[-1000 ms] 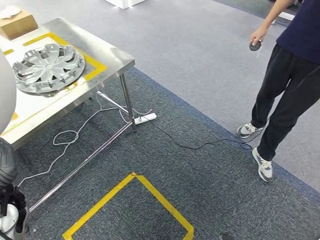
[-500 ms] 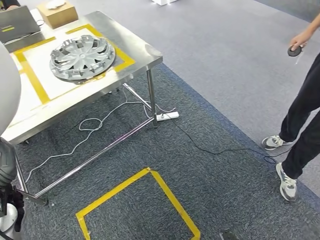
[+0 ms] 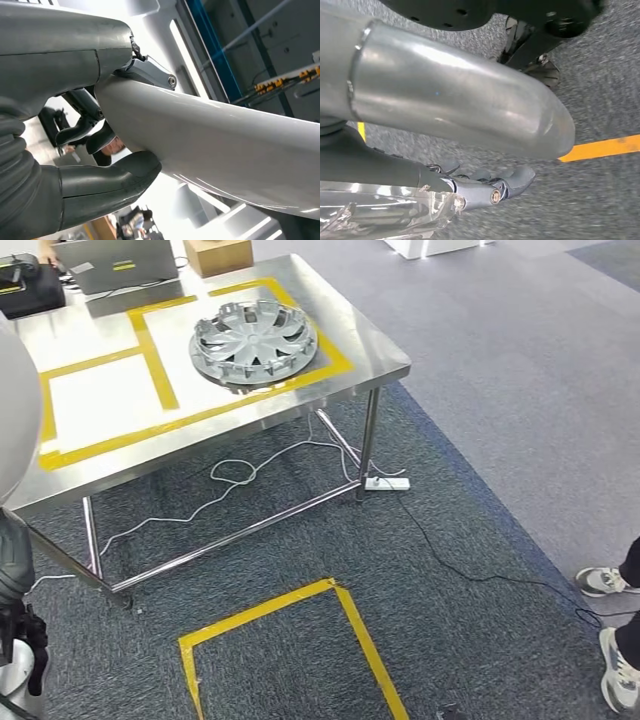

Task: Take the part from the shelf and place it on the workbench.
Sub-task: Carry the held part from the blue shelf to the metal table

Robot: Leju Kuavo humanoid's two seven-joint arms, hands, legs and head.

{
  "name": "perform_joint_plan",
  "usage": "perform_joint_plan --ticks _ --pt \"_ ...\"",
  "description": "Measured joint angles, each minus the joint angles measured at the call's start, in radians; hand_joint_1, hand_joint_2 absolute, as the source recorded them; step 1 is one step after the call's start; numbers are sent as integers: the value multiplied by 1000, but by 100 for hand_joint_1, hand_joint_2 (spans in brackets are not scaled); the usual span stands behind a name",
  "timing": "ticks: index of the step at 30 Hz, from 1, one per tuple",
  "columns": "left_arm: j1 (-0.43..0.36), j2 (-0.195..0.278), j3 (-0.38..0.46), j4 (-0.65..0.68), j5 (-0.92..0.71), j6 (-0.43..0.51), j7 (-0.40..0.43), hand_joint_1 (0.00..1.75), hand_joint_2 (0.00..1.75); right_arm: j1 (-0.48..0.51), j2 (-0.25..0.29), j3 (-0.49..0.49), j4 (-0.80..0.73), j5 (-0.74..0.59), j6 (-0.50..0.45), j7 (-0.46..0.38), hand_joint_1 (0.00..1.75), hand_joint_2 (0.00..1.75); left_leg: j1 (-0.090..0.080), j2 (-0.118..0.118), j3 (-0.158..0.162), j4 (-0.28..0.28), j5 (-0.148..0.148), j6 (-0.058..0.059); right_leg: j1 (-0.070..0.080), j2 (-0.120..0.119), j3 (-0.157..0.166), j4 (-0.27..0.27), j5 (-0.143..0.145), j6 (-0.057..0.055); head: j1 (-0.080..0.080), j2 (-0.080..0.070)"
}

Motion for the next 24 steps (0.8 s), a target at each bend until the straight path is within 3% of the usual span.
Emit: perform_joint_plan --ticks 2,3,5,6,8,10,12,13,14,16,18,19,20,21,22,24 --pt "-1 0 0 0 0 0 0 175 175 -1 0 -3 0 0 0 -1 0 0 0 -25 -3 2 1 -9 -6 48 55 -116 38 -4 -1 0" --pt "-1 1 0 0 0 0 0 175 175 -1 1 -4 0 0 0 -1 0 0 2 -36 -7 2 3 -16 -6 61 66 -137 40 -8 -1 0" --pt "0 1 1 0 -1 -1 0 175 175 -1 2 -6 0 0 0 -1 0 0 6 -60 -15 0 9 -31 -3 43 72 -140 39 -21 -1 0" --pt "1 2 1 0 -1 0 0 175 175 -2 3 -7 0 0 0 -1 0 0 7 -57 -19 4 6 -37 -4 30 73 -142 41 -29 -2 0" --pt "-2 5 2 0 -2 0 0 175 175 -2 6 -8 0 0 0 -2 0 0 4 -5 -50 63 -32 -45 -5 1 76 -150 45 -43 -9 0" --pt "-4 6 2 0 -2 0 0 175 175 0 6 -8 0 0 0 -2 0 0 3 58 -116 197 -99 -51 -2 -30 77 -152 43 -50 -16 0" --pt "-2 6 2 1 -2 0 0 175 175 2 6 -8 0 0 0 -2 0 0 4 76 -163 295 -129 -54 1 -61 77 -152 41 -52 -16 0" --pt "-1 6 2 2 -2 0 0 175 175 2 6 -8 0 0 0 -2 0 0 4 78 -157 287 -114 -54 1 -77 78 -152 40 -51 -16 0" --pt "-1 6 2 2 -2 0 0 175 175 1 7 -8 1 0 0 -1 0 0 4 85 -132 242 -85 -53 1 -91 80 -152 38 -49 -16 0" --pt "-2 6 1 3 -2 1 0 175 175 0 8 -8 1 0 0 1 0 0 -1 132 -50 97 -26 -49 4 -116 87 -150 32 -41 -17 0" --pt "-3 5 1 3 -2 2 0 175 175 0 10 -8 1 0 0 3 0 0 -6 167 -4 13 -6 -39 12 -138 94 -149 25 -31 -16 0" --pt "-3 5 0 3 -2 3 0 175 175 -1 10 -8 1 0 0 4 0 0 -9 165 -1 2 -9 -33 15 -150 97 -150 22 -26 -15 0" --pt "-2 5 0 3 -2 3 0 175 175 -1 10 -8 1 0 0 4 0 0 -8 148 -3 3 -7 -27 15 -163 101 -153 20 -22 -14 0" --pt "-2 5 0 3 -2 4 0 175 175 -2 10 -9 1 0 0 3 0 0 -6 135 -4 2 -6 -21 13 -162 103 -151 16 -15 -14 0" --pt "-2 5 0 3 -2 4 0 175 175 -4 10 -9 1 0 0 2 0 0 -4 122 -4 1 -5 -16 11 -143 98 -137 4 -9 -11 0" --pt "-4 5 0 4 -3 4 0 175 175 -4 10 -9 1 0 0 1 0 0 2 99 -3 -1 -2 -5 7 -77 53 -42 -48 1 -6 0"
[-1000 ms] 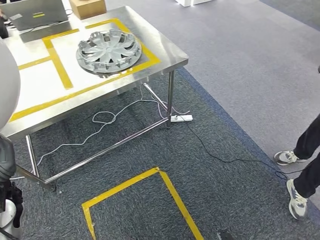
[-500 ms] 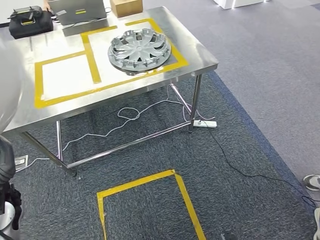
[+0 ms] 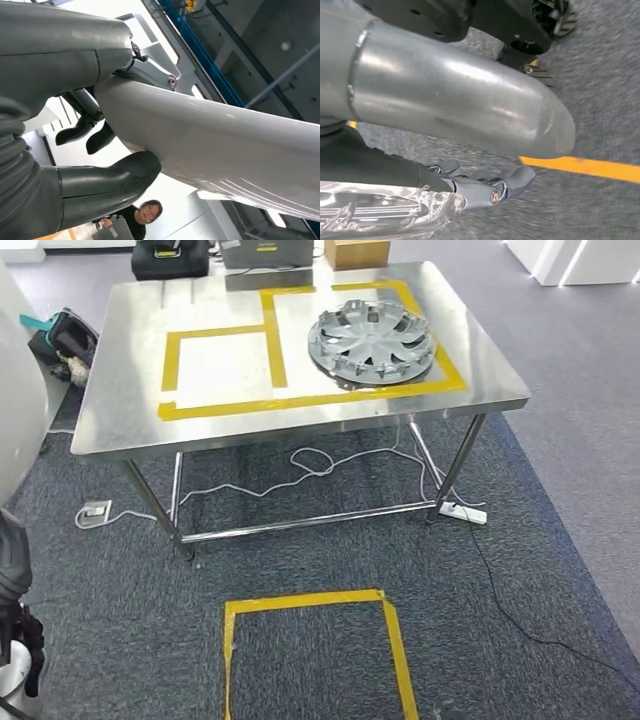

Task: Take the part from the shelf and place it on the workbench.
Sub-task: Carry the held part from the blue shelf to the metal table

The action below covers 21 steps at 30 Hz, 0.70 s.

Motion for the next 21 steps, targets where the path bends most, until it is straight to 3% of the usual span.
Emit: perform_joint_plan --ticks 1,2,3,4,5,7,9,12,14,17,18,19,20,21 --pt "-1 0 0 1 0 0 0 175 175 2 0 0 0 0 0 -1 0 0 1 -13 -1 0 0 3 -1 27 -37 75 -33 2 2 0" --pt "-1 -1 0 1 -1 0 0 175 175 4 0 0 0 0 0 -1 0 0 0 -26 -2 0 1 6 -1 39 -74 144 -58 2 3 0" --pt "0 -1 0 2 -2 0 0 175 175 7 0 -1 1 0 0 -1 0 0 0 -38 -2 0 1 6 -1 43 -100 188 -66 2 3 0" --pt "1 -1 0 2 -4 0 0 175 175 8 0 -2 1 -1 0 -2 0 0 0 -50 -1 1 1 6 -1 45 -108 192 -52 0 3 0" --pt "1 -1 0 3 -5 0 0 175 175 8 0 -3 1 -3 0 -4 0 0 0 -60 1 1 0 6 -1 45 -96 155 -20 -2 3 0" --pt "1 -1 0 4 -6 0 0 175 175 5 1 -6 1 -8 0 -11 0 0 0 -75 4 2 -2 1 -2 55 -37 12 56 -5 3 0" --pt "1 -1 0 4 -7 1 0 175 175 1 1 -7 1 -11 0 -15 0 0 -3 -83 3 5 -4 -9 -4 69 7 -85 89 -11 2 0" --pt "3 -2 -2 4 -11 2 0 175 175 1 3 -7 1 -13 0 -18 0 0 -1 -85 -2 6 -3 -26 -3 71 12 -99 92 -29 2 0" --pt "3 -1 -3 3 -15 1 0 175 175 2 5 -8 1 -14 0 -20 0 0 -1 -64 -20 46 -33 -36 -6 66 13 -103 97 -44 -2 0" --pt "4 0 -5 4 -17 -12 0 175 175 5 6 -10 1 -14 -1 -22 0 0 0 -31 -109 233 -127 -47 -6 55 11 -105 97 -53 -5 0" --pt "6 0 -6 4 -17 -19 0 175 175 6 6 -10 1 -14 -1 -22 0 0 1 -28 -133 282 -141 -48 -5 51 11 -105 96 -54 -5 0" --pt "8 0 -6 5 -17 -27 0 175 175 8 6 -10 1 -13 -1 -21 0 0 1 -28 -140 297 -137 -49 -5 47 10 -105 96 -54 -5 0" --pt "9 1 -6 5 -17 -34 0 175 175 8 7 -10 1 -11 -1 -21 0 0 1 -27 -126 270 -113 -48 -5 43 11 -105 96 -53 -5 0" --pt "9 2 -6 5 -17 -41 0 175 175 7 7 -10 1 -11 0 -21 0 0 1 -24 -93 207 -78 -47 -5 41 12 -105 95 -52 -5 0"
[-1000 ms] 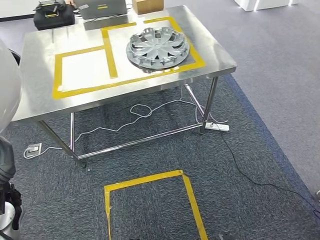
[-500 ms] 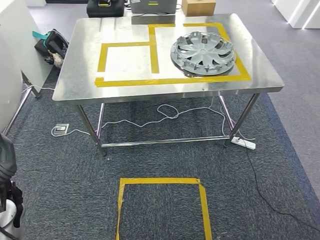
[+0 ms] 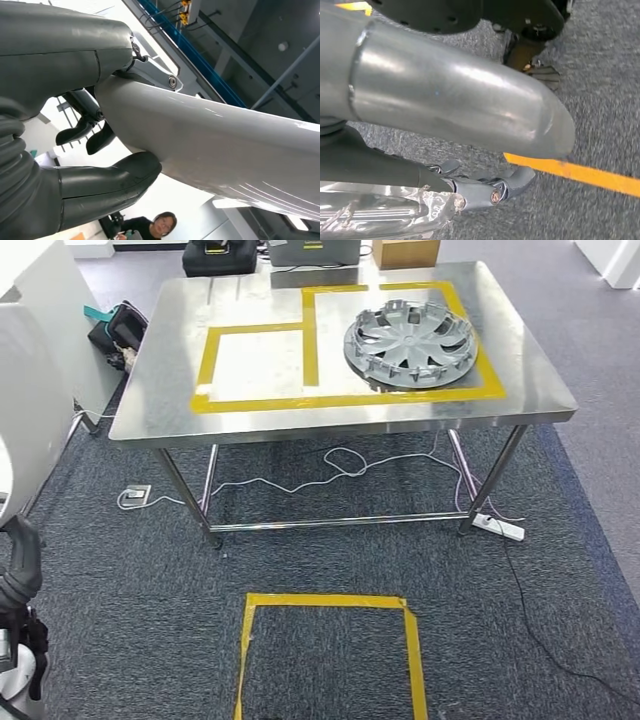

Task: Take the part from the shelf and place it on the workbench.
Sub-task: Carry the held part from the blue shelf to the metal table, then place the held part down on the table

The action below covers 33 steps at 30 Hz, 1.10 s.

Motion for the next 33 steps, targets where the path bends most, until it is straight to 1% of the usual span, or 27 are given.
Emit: perform_joint_plan --ticks 1,2,3,4,6,7,8,10,12,15,17,20,33 --pt "0 1 0 0 0 -6 0 175 175 -1 1 0 0 0 0 0 0 0 0 6 40 -75 30 2 1 -2 1 0 -1 3 0 0" --pt "-1 2 -1 0 0 -11 1 175 175 -1 1 0 0 1 0 0 0 0 -1 11 74 -139 51 5 4 -2 1 2 -2 7 0 0" --pt "0 3 -2 0 0 -14 1 175 175 -2 1 0 0 1 0 0 0 0 0 16 97 -184 62 8 7 -3 0 5 -4 10 1 0" --pt "1 4 -2 1 0 -16 1 175 175 -2 1 0 0 1 -1 1 0 0 0 18 105 -202 63 9 11 -3 -3 6 -7 6 2 0" --pt "4 4 -2 2 0 -18 1 175 175 -1 1 0 0 2 -1 1 0 0 0 14 105 -206 64 10 14 -4 -7 5 -10 -10 3 0" --pt "5 4 -2 2 0 -19 1 175 175 0 1 0 0 2 -1 2 0 0 -1 13 106 -206 63 11 14 -5 -7 2 -9 -16 3 0" --pt "6 4 -2 3 0 -19 1 175 175 -1 1 0 0 2 -1 2 0 0 -2 12 106 -206 63 13 14 -5 -6 -1 -7 -13 3 0" --pt "8 4 -2 3 -1 -19 1 175 175 -1 2 -1 0 2 -1 8 0 0 -4 12 105 -206 63 18 12 -6 0 -7 -1 3 3 0" --pt "12 4 -2 3 -4 -19 1 175 175 0 3 -2 0 2 -2 18 0 0 -5 12 104 -205 63 23 10 -6 6 -10 3 14 3 0" --pt "14 4 -2 4 -9 -21 1 175 175 3 3 -4 0 -1 -4 26 0 0 -7 12 104 -204 64 26 8 -6 7 -11 5 22 2 0" --pt "14 4 -2 4 -10 -22 1 175 175 3 3 -6 0 -6 -5 27 0 0 -8 12 104 -204 64 26 7 -6 7 -11 4 25 2 0" --pt "14 4 -2 4 -10 -22 1 175 175 3 3 -13 0 -8 -7 27 0 0 -8 12 104 -204 64 27 7 -6 6 -11 4 26 2 0" --pt "13 4 -3 4 -10 -25 1 175 175 4 3 -15 0 -7 -7 25 0 0 -3 12 104 -205 66 25 11 -5 4 -8 4 26 2 0"
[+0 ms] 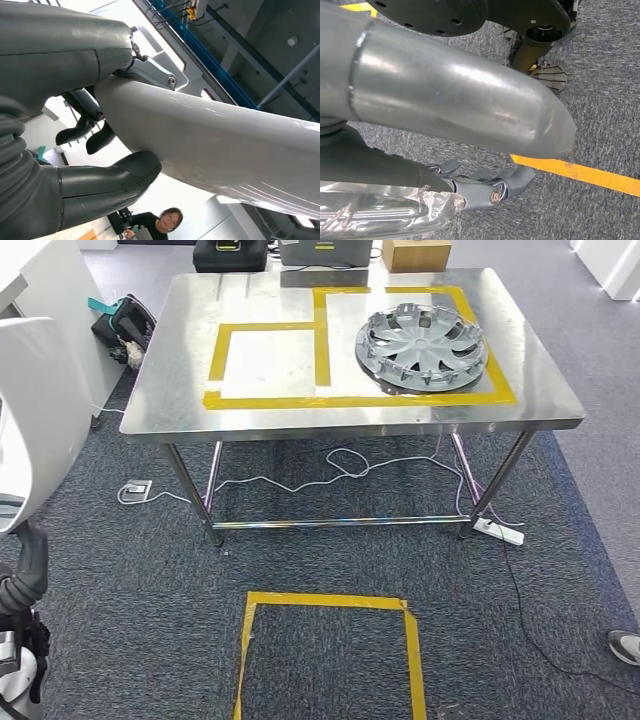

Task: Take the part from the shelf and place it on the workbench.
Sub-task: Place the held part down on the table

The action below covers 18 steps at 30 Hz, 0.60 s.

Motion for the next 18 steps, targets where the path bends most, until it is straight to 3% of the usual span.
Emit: perform_joint_plan --ticks 9,14,18 --pt "-26 0 -20 2 23 15 -1 175 175 -5 0 0 0 -1 -11 -48 0 0 0 0 0 0 0 0 0 0 0 0 0 0 0 0" --pt "-29 0 -30 8 33 32 -1 175 175 -4 0 -6 0 -8 -10 -1 0 0 -1 0 -1 1 -1 1 -1 0 0 -1 1 1 0 0" --pt "-31 0 -33 8 36 40 -1 175 175 -2 -1 -10 0 -11 -11 11 0 0 -2 0 3 -12 -1 24 -4 0 2 -7 1 16 0 0"
